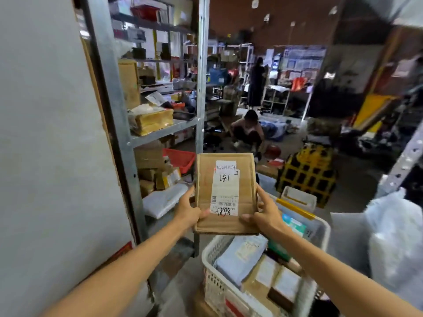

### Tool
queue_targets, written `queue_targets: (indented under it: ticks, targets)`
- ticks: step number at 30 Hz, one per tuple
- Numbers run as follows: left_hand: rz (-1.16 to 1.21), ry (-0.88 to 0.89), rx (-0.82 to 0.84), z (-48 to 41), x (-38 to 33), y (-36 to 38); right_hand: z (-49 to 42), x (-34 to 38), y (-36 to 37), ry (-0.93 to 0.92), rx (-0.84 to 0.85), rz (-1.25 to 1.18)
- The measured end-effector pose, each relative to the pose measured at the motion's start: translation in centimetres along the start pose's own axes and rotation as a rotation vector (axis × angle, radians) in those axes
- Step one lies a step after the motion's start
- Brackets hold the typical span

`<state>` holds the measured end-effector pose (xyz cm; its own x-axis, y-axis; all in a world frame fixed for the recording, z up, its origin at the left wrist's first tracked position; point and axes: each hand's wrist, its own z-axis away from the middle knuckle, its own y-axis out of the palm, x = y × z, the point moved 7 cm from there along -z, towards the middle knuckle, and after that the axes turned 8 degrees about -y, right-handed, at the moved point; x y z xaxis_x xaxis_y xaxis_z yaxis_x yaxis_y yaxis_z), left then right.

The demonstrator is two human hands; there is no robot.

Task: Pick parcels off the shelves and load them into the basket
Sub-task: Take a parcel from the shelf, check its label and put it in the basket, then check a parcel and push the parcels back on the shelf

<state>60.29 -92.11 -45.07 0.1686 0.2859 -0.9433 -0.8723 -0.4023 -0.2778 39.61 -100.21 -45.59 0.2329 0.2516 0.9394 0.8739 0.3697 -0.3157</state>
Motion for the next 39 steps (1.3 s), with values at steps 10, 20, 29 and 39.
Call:
queue_targets:
  ticks: [10, 20, 29, 39]
  targets:
    - [-0.101, 0.031, 0.324, -7.0, -2.1, 14.6, 0.1, -7.1, -10.6, 0.158, -0.331, -0.005]
    - [-0.192, -0.091, 0.676, -14.3, 4.7, 26.1, 1.1, -18.5, -12.3, 0.527, -0.525, -0.01]
    - [-0.301, -0.385, 0.833, -16.2, 17.7, 32.9, 5.2, -29.9, -9.9, 0.937, -0.523, 0.117]
    - [-0.455, -0.53, 0.825, -19.6, 27.7, 38.5, 4.2, -41.4, -8.4, 1.018, -0.544, 0.039]
